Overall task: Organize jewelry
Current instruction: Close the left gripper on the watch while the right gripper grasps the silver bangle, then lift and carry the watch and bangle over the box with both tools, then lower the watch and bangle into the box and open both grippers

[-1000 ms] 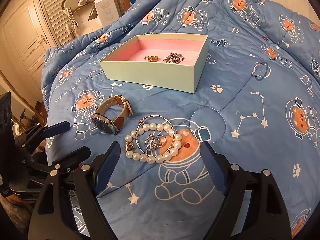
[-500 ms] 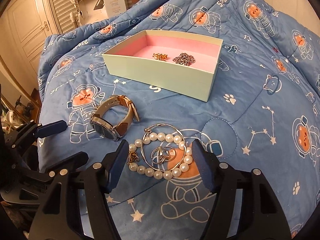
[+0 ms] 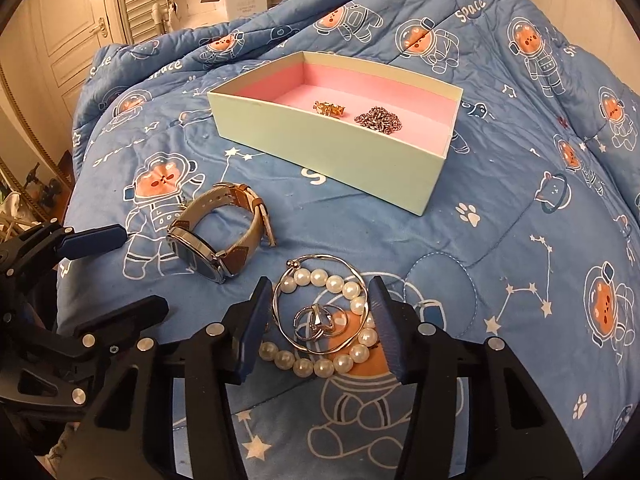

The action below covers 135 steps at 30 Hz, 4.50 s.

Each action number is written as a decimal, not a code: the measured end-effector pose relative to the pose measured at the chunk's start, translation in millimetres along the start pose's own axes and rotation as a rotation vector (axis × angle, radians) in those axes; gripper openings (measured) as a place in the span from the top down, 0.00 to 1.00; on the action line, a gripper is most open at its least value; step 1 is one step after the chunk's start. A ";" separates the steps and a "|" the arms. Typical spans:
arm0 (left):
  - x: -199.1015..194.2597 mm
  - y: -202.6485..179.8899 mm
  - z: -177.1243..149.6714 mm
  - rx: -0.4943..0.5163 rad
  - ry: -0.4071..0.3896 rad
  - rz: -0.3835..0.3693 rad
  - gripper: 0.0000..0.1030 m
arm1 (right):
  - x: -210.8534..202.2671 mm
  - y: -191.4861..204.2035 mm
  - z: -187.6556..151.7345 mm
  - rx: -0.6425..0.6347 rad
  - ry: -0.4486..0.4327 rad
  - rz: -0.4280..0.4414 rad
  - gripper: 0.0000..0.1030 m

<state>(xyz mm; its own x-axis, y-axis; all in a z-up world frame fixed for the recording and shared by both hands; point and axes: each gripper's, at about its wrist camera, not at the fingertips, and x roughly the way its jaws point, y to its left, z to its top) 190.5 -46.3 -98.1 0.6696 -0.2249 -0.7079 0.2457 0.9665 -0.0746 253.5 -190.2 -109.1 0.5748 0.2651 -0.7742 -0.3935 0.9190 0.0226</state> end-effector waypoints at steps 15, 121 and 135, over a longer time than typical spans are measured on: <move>17.7 -16.3 22.8 -0.003 -0.005 -0.006 0.29 | -17.9 -21.1 5.2 0.140 -0.068 0.079 0.51; 112.8 25.4 175.5 0.082 0.214 -0.114 0.55 | 67.9 -65.0 188.0 0.167 0.064 0.052 0.51; 127.6 27.1 173.9 0.089 0.249 -0.086 0.55 | 98.7 -64.8 190.5 0.185 0.141 -0.035 0.51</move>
<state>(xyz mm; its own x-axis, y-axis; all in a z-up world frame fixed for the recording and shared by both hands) 404.4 -70.4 -68.3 0.4534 -0.2575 -0.8533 0.3625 0.9279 -0.0874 472.4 -168.0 -66.5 0.4747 0.2007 -0.8570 -0.2298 0.9681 0.0995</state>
